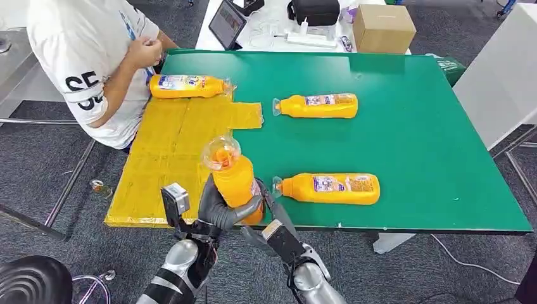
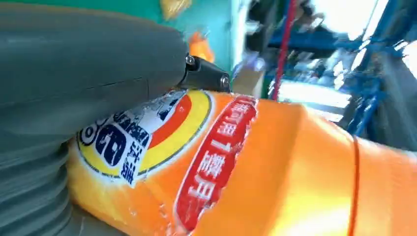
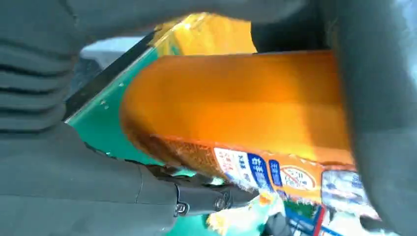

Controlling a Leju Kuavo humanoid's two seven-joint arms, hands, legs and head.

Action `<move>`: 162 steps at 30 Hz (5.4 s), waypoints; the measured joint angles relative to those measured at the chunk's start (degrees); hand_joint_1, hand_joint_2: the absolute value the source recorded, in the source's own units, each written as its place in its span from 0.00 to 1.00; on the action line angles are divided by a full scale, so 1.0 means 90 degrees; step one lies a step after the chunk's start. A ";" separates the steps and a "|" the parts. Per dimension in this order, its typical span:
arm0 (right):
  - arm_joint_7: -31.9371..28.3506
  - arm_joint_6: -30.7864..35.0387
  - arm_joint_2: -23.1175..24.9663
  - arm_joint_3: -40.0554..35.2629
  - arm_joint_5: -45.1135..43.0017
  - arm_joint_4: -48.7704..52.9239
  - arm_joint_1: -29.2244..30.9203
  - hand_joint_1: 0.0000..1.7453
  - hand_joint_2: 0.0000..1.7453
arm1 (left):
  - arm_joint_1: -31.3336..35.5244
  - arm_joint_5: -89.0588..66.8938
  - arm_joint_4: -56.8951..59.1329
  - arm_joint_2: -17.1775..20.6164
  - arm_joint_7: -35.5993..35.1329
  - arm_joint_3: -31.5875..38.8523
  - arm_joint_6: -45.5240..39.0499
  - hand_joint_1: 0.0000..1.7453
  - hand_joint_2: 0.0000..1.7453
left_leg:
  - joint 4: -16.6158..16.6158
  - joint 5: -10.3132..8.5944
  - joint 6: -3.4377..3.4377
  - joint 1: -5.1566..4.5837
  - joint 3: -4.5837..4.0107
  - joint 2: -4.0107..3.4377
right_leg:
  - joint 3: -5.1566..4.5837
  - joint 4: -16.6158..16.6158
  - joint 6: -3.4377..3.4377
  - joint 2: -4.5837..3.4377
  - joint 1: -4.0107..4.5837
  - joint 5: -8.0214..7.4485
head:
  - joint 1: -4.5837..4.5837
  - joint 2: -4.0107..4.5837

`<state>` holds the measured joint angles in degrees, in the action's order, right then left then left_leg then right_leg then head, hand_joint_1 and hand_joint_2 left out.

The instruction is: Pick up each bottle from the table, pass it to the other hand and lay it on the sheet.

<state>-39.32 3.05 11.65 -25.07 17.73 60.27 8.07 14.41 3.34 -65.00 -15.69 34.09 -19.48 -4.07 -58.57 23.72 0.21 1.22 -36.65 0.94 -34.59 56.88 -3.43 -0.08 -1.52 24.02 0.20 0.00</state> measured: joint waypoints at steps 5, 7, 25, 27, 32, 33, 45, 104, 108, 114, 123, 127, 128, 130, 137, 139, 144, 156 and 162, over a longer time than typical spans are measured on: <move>-0.0044 -0.0273 -0.0061 0.0085 -0.0496 0.0957 -0.0276 0.00 0.00 | 0.0657 -0.1148 0.0000 0.0087 0.0265 0.0597 -0.1831 1.00 1.00 | 0.0000 -0.0003 0.0002 0.0003 0.0002 -0.0002 | 0.0001 0.0001 0.0001 0.0001 0.0003 -0.0003 | -0.0005 0.0000; -0.0032 -0.0268 -0.0066 0.0156 -0.0564 0.1238 -0.0308 0.00 0.00 | 0.0853 -0.1274 0.0058 0.0146 0.0300 0.0831 -0.1877 1.00 1.00 | 0.0000 -0.0006 0.0003 0.0004 0.0003 -0.0002 | 0.0002 0.0001 0.0001 0.0001 0.0003 -0.0003 | -0.0005 0.0000; -0.0093 0.2063 0.0187 0.1003 -0.1536 0.3486 -0.0745 0.00 0.00 | 0.2121 -0.7087 0.3265 0.0989 -0.1572 0.1707 -0.3952 1.00 1.00 | 0.0000 -0.0006 0.0003 0.0002 0.0003 -0.0012 | 0.0000 0.0002 0.0001 -0.0010 0.0001 -0.0003 | -0.0002 0.0000; -0.0090 0.2068 0.0196 0.1008 -0.1538 0.3486 -0.0746 0.00 0.00 | 0.2171 -0.7385 0.3604 0.1059 -0.1733 0.1700 -0.3915 1.00 1.00 | 0.0000 -0.0006 0.0003 0.0002 0.0003 -0.0012 | -0.0001 0.0002 0.0001 -0.0010 0.0001 -0.0003 | -0.0005 0.0000; -0.0093 0.2056 0.0204 0.1025 -0.1584 0.3486 -0.0744 0.00 0.00 | 0.2291 -0.7787 0.4101 0.1158 -0.2029 0.1611 -0.3833 1.00 1.00 | 0.0000 -0.0006 0.0003 0.0000 0.0000 -0.0007 | 0.0001 0.0002 0.0001 -0.0008 0.0000 -0.0003 | -0.0002 0.0000; -0.0090 0.2049 0.0204 0.1025 -0.1613 0.3486 -0.0743 0.00 0.00 | 0.2311 -0.7907 0.4165 0.1173 -0.2093 0.1566 -0.3771 1.00 1.00 | 0.0000 -0.0006 0.0003 0.0000 0.0000 -0.0007 | 0.0001 0.0002 0.0001 -0.0007 0.0000 -0.0003 | -0.0002 0.0000; -0.0090 0.1738 0.0245 0.1071 -0.1764 0.3423 -0.0730 0.00 0.00 | 0.2489 -0.8302 0.4517 0.1234 -0.2078 0.1222 -0.2663 0.00 0.00 | 0.0001 -0.0006 0.0002 0.0002 0.0004 -0.0001 | 0.0009 0.0002 0.0001 -0.0003 0.0001 -0.0002 | -0.0005 0.0000; 0.3458 0.0062 -0.2395 0.0763 0.3506 0.0287 0.1341 0.00 1.00 | 0.0327 -0.1541 -0.0641 0.0695 0.0695 0.1688 -0.3385 0.00 1.00 | -0.0001 -0.0006 0.0001 -0.0001 0.0033 0.0023 | 0.0042 0.0000 -0.0001 0.0006 0.0000 -0.0002 | -0.0005 0.0000; 0.3497 -0.0010 -0.2514 0.0661 0.3513 0.0152 0.1509 0.00 1.00 | 0.0315 -0.1561 -0.0639 0.0687 0.0695 0.1608 -0.3346 0.00 1.00 | -0.0001 -0.0007 0.0001 -0.0002 0.0031 0.0024 | 0.0045 0.0000 -0.0001 0.0008 -0.0002 -0.0003 | -0.0005 0.0000; 0.3431 -0.0696 -0.2652 0.0556 0.3207 -0.0167 0.1742 0.00 1.00 | 0.0314 -0.1488 -0.0600 0.0670 0.0695 0.1601 -0.3237 0.00 1.00 | -0.0002 -0.0007 0.0000 -0.0003 0.0031 0.0025 | 0.0043 0.0000 -0.0002 0.0008 -0.0003 -0.0003 | -0.0007 0.0000; 0.3317 -0.1667 -0.3126 0.0333 0.2758 -0.0677 0.2204 0.00 1.00 | 0.0352 -0.1264 -0.0447 0.0619 0.0693 0.1598 -0.2970 0.00 1.00 | -0.0003 -0.0007 0.0000 -0.0003 0.0031 0.0025 | 0.0043 0.0000 -0.0002 0.0008 -0.0003 -0.0003 | -0.0007 0.0000; 0.3436 -0.2143 -0.3444 0.0136 0.2668 -0.0808 0.2411 0.00 1.00 | 0.0400 -0.1226 -0.0321 0.0583 0.0693 0.1601 -0.2861 0.00 1.00 | -0.0004 -0.0007 0.0000 -0.0005 0.0030 0.0027 | 0.0045 -0.0001 -0.0002 0.0010 -0.0004 -0.0003 | -0.0007 0.0000; 0.3456 -0.2262 -0.3544 0.0068 0.2639 -0.0830 0.2441 0.00 1.00 | 0.0411 -0.1223 -0.0291 0.0576 0.0693 0.1601 -0.2839 0.00 1.00 | -0.0004 -0.0007 0.0000 -0.0005 0.0031 0.0027 | 0.0045 -0.0001 -0.0003 0.0009 -0.0004 -0.0004 | -0.0005 0.0000; 0.3524 -0.2471 -0.3721 -0.0078 0.2588 -0.0851 0.2497 0.00 1.00 | 0.0437 -0.1179 -0.0219 0.0563 0.0690 0.1601 -0.2795 0.00 1.00 | -0.0004 -0.0006 0.0000 -0.0005 0.0030 0.0027 | 0.0045 -0.0001 -0.0006 0.0008 -0.0005 -0.0006 | -0.0007 0.0000; 0.3720 -0.2789 -0.4182 -0.0539 0.2486 -0.0866 0.2588 0.99 1.00 | 0.0498 -0.1121 -0.0022 0.0505 0.0690 0.1603 -0.2679 0.00 1.00 | -0.0004 -0.0006 0.0000 -0.0003 0.0031 0.0026 | 0.0044 -0.0001 -0.0006 0.0009 -0.0003 -0.0006 | -0.0007 0.0000; 0.3791 -0.2590 -0.4229 -0.0675 0.2476 -0.0866 0.2579 1.00 1.00 | 0.0511 -0.1121 0.0031 0.0484 0.0690 0.1603 -0.2659 0.00 1.00 | -0.0004 -0.0006 0.0000 -0.0003 0.0031 0.0025 | 0.0044 -0.0001 -0.0006 0.0007 -0.0003 -0.0006 | -0.0007 0.0000; 0.3844 -0.1874 -0.4158 -0.0935 0.2474 -0.0914 0.2517 1.00 1.00 | 0.0524 -0.1148 0.0092 0.0442 0.0690 0.1603 -0.2662 0.00 1.00 | -0.0004 -0.0005 -0.0001 -0.0003 0.0038 0.0011 | 0.0044 -0.0001 -0.0005 0.0002 -0.0003 -0.0006 | -0.0005 0.0000; 0.3523 -0.0364 -0.3747 -0.0944 0.2279 -0.1109 0.2272 1.00 1.00 | 0.0531 -0.1187 0.0172 0.0415 0.0690 0.1603 -0.2581 0.00 1.00 | -0.0003 -0.0006 -0.0001 -0.0001 0.0045 -0.0004 | 0.0046 -0.0001 -0.0007 -0.0001 0.0001 -0.0009 | -0.0007 0.0000; 0.3167 0.0803 -0.2902 -0.0009 0.2202 -0.0261 0.1370 1.00 1.00 | 0.0467 -0.1180 0.0252 0.0262 0.0690 0.1620 -0.2125 0.00 1.00 | -0.0002 -0.0006 0.0000 -0.0001 0.0027 0.0010 | 0.0032 0.0000 -0.0007 0.0001 0.0001 -0.0007 | -0.0014 0.0000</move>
<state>-10.82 10.27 -14.47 -25.15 37.55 57.93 20.40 18.62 -7.28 -62.73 -13.33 40.30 -4.90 -23.19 -58.59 23.67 0.21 1.21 -36.41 1.03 -34.30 56.88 -3.49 -0.07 -1.52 23.95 0.07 0.00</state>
